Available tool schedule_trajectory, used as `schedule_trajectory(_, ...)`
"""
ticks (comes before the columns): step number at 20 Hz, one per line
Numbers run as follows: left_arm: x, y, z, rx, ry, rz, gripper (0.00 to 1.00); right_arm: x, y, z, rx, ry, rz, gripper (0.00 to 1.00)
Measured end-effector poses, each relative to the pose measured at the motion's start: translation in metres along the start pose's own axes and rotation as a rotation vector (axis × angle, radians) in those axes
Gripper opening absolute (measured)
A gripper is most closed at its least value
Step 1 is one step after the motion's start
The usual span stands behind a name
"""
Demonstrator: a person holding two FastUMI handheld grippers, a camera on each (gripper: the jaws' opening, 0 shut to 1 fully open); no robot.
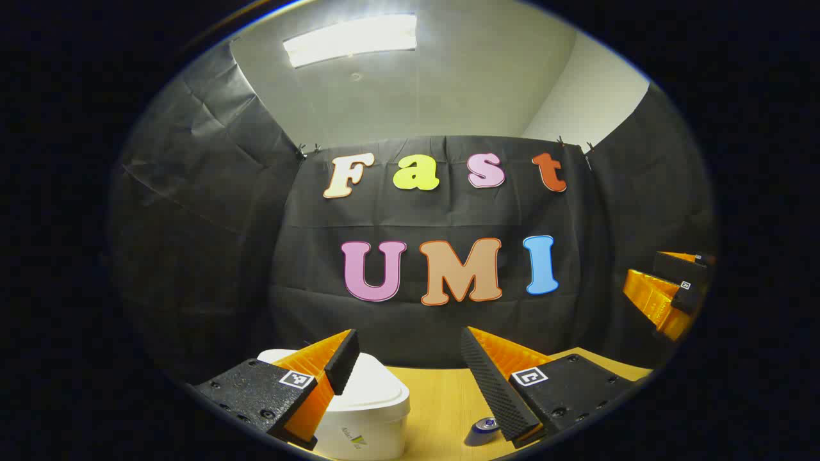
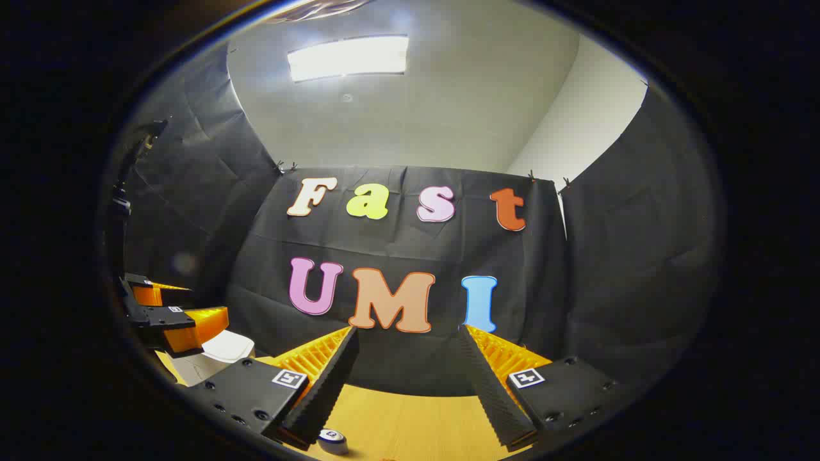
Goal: Press the lid of the desktop garbage bin to open it, pick up the crumpled paper on the desktop and throw it into the bin, then pick up the pop can on the desktop and drop it into the bin, and finally close the garbage bin lid.
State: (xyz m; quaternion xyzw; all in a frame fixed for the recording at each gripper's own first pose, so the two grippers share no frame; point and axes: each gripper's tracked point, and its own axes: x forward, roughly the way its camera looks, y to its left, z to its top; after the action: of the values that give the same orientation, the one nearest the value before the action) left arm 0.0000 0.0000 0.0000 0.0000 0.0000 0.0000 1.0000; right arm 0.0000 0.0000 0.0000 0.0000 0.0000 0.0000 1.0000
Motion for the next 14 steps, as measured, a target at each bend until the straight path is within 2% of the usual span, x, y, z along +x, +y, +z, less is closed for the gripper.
schedule_trajectory(3,-0.003,0.004,0.008,0.05,-0.023,0.012,0.95,0.004,0.01,-0.01,0.023,0.035,0.029,0.98)
schedule_trajectory(5,-0.007,0.006,0.014,0.05,-0.041,0.018,0.99,0.003,0.014,-0.015,0.041,0.07,0.045,0.98)
schedule_trajectory(6,-0.009,0.008,0.017,0.051,-0.051,0.026,0.95,0.003,0.015,-0.015,0.049,0.077,0.049,1.0)
schedule_trajectory(7,-0.009,0.011,0.021,0.051,-0.064,0.033,0.99,0.002,0.016,-0.016,0.057,0.083,0.052,0.98)
schedule_trajectory(11,-0.011,0.017,0.026,0.053,-0.096,0.049,0.99,-0.002,0.012,-0.012,0.071,0.088,0.042,0.98)
schedule_trajectory(12,-0.01,0.017,0.025,0.05,-0.092,0.047,0.95,-0.002,0.012,-0.01,0.071,0.086,0.037,0.98)
schedule_trajectory(14,-0.01,0.017,0.024,0.038,-0.089,0.048,0.99,-0.003,0.011,-0.007,0.069,0.077,0.035,0.96)
